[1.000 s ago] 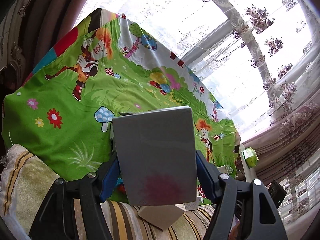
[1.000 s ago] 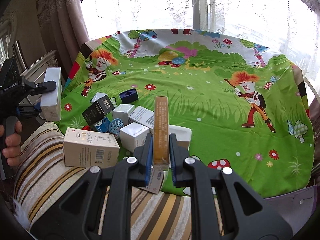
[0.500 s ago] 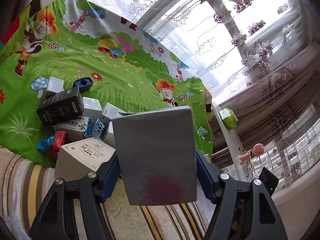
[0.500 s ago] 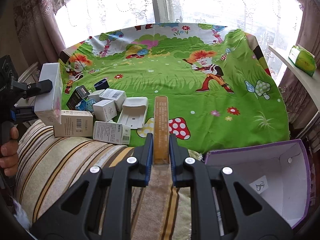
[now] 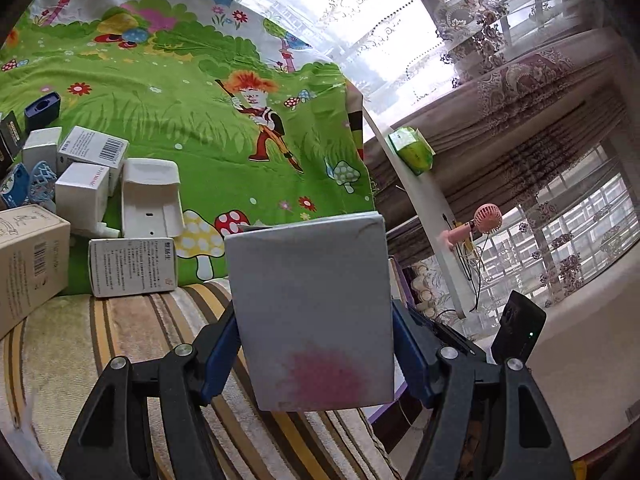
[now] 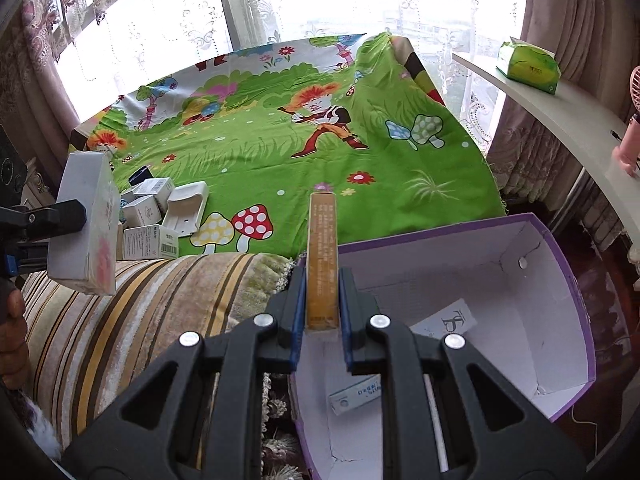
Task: Organize rigid objects
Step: 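Carry both held boxes into the purple box and open both grippers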
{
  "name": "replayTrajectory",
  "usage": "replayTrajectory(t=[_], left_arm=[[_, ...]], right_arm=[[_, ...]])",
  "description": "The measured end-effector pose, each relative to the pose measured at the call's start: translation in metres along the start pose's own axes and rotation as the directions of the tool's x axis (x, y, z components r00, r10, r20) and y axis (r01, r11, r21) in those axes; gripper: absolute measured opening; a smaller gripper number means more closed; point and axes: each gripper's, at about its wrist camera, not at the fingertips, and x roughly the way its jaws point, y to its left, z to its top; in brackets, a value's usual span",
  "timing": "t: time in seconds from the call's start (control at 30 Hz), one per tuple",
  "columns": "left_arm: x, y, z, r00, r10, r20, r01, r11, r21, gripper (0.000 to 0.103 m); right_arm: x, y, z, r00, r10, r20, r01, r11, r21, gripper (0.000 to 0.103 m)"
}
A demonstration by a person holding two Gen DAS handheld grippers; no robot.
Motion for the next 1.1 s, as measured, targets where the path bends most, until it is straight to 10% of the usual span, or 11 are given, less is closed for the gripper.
replayTrajectory(t=[0.57,0.97,1.1], left_arm=[[0.059,-0.04,-0.014,0.985,-0.054,-0.162,0.063,0.997,0.049,0.083],[0.038,-0.052,-0.014,0.999,-0.016,-0.034,0.022,0.984,0.176,0.083],[0.032,-0.051,-0.013,0.999,0.002,-0.032,0.004,0.981,0.193,0.083]], right_arm=[[-0.015,-0.049,-0.008,0.999,-0.046,0.002,0.046,0.994,0.095,0.019],[-0.016,-0.057,-0.01,0.999,-0.044,-0.008,0.044,0.992,0.116,0.021],[-0.017,-0.057,-0.01,0.999,-0.048,-0.004,0.048,0.991,0.123,0.05]])
